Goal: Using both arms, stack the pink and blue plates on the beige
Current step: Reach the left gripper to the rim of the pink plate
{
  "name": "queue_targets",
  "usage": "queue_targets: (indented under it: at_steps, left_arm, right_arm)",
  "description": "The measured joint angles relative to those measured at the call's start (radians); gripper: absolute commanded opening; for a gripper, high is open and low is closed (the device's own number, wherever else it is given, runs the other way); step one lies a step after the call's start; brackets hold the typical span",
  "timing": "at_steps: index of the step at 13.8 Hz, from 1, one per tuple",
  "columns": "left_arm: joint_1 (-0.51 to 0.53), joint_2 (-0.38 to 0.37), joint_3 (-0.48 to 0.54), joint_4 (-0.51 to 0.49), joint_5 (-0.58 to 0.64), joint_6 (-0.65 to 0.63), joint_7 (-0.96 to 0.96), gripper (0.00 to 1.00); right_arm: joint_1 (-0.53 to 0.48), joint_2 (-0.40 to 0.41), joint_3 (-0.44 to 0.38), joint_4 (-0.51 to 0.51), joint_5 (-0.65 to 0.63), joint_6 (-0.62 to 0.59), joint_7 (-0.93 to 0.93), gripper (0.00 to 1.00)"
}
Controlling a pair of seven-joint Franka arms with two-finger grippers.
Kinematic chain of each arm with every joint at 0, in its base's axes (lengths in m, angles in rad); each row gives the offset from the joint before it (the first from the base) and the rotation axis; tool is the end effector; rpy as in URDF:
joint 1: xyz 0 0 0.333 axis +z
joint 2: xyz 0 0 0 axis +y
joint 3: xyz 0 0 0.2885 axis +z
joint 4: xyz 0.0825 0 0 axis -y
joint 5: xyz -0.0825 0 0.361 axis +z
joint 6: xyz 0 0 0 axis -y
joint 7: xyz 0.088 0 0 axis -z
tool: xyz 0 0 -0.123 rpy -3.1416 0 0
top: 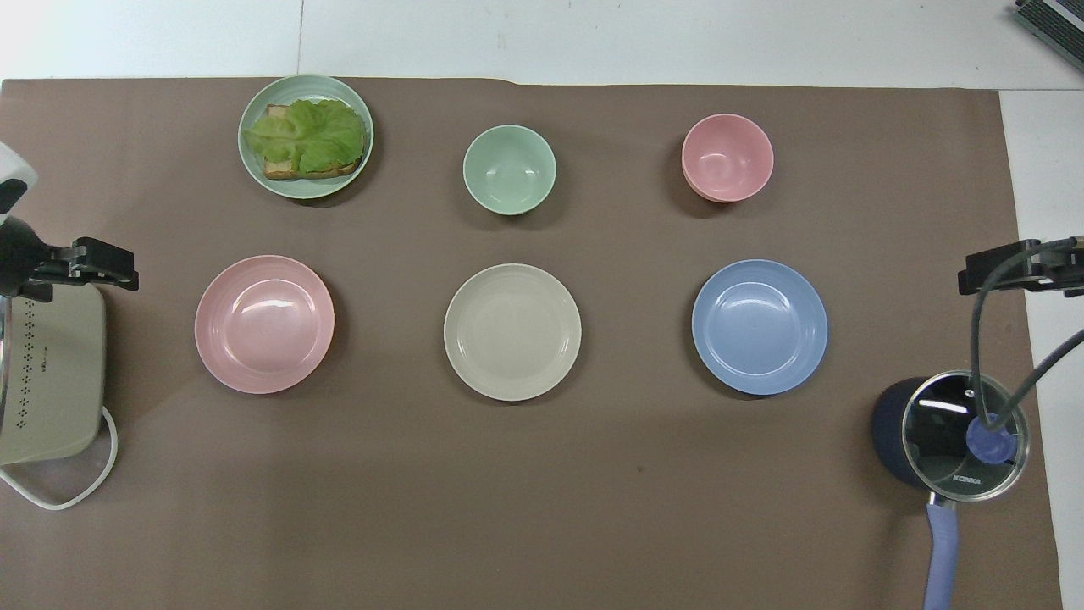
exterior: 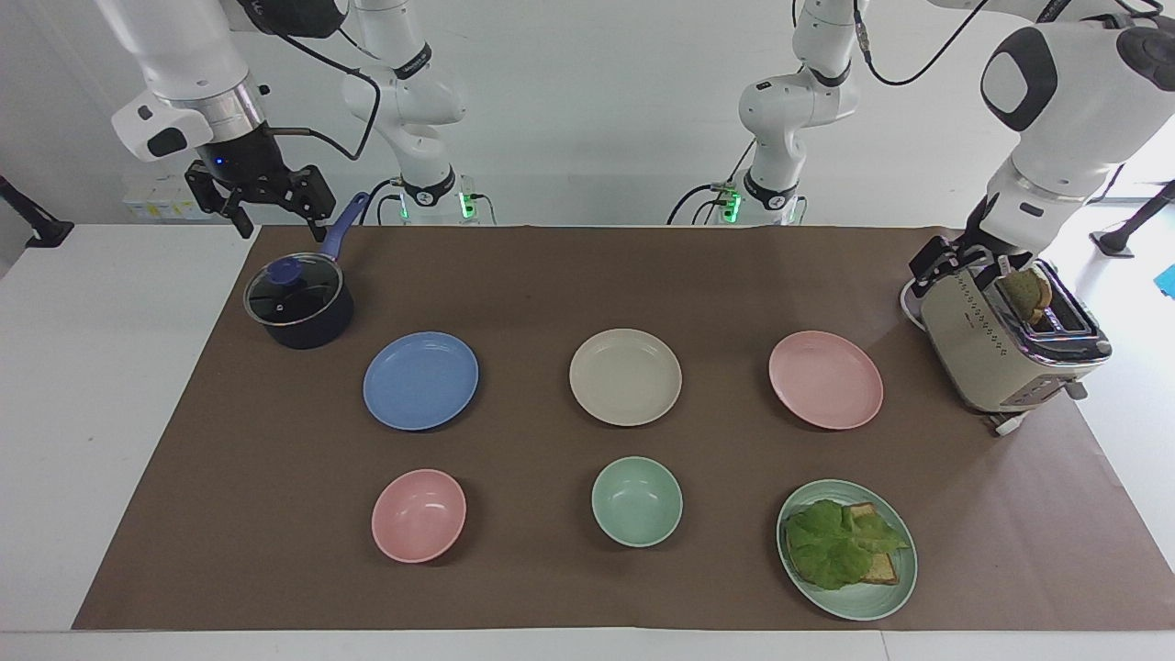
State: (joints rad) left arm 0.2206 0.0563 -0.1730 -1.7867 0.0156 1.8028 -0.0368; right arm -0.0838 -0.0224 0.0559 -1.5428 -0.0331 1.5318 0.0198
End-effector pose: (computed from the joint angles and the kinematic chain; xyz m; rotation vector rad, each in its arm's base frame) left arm 0.5506 0.0293 0.4728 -3.1332 -0.1263 0.0617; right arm 0.5215 -0.0184 0.6019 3.1062 -0.0764 0.0174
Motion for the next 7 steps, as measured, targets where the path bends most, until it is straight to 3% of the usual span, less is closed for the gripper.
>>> queue_targets:
  at_steps: [7]
  left_arm:
    - [0.01,0.053,0.002,-0.276,0.0,0.304,-0.001,1.0]
  right_arm:
    - [0.0,0.0,0.0,0.0,0.0,0.0,0.0,1.0]
